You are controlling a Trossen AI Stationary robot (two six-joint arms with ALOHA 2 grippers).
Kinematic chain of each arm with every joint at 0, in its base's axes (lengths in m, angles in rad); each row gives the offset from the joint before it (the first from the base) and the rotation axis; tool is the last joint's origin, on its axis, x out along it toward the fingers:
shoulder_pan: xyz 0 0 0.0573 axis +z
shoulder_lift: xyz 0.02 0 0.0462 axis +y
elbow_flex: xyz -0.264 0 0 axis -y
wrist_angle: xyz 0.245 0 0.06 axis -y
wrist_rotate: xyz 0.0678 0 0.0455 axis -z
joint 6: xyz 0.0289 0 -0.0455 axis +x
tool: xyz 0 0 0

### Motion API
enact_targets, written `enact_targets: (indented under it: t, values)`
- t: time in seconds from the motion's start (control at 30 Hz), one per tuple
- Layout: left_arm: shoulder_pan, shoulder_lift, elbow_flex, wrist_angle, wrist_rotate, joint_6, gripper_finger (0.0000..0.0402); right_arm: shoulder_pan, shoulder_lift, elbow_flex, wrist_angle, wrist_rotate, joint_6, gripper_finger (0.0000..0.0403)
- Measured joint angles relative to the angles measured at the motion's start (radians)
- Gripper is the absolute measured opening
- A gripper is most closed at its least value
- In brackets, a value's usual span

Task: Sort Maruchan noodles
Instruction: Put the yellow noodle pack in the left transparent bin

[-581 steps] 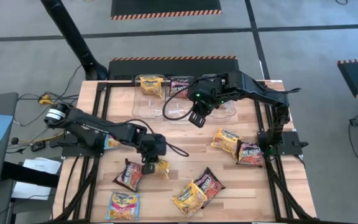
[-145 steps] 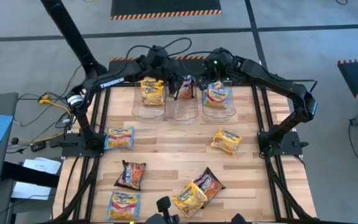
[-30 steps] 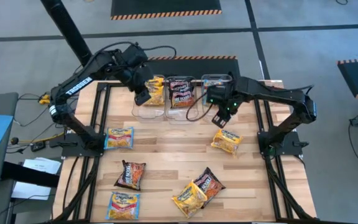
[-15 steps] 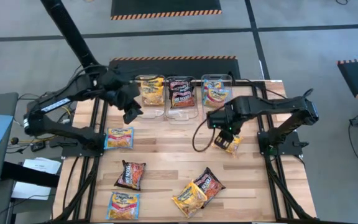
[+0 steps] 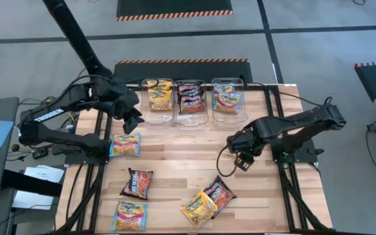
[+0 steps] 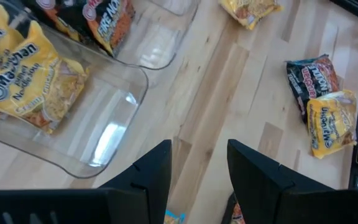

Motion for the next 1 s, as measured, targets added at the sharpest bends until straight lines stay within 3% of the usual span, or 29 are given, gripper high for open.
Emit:
enact_targets:
  t: [0.17, 0.37, 0.7, 1.0]
  values:
    - [-0.018, 0.001, 0.0, 0.001, -0.001, 0.0, 0.0141, -0.009, -0.11, -0.194, 0.229, -0.001, 0.075, 0.0208]
    - [-0.034, 0.001, 0.0, 0.002, -0.002, 0.005, 0.0141, -0.04, -0.125, -0.28, 0.268, 0.096, 0.082, 0.0208]
    - [-0.033, 0.001, 0.0, 0.004, -0.003, 0.008, 0.0141, -0.124, 0.028, -0.292, 0.343, 0.129, -0.107, 0.0208]
    - [-0.033, 0.001, 0.0, 0.003, -0.003, 0.008, 0.0141, -0.181, 0.218, -0.287, 0.336, 0.127, -0.127, 0.0208]
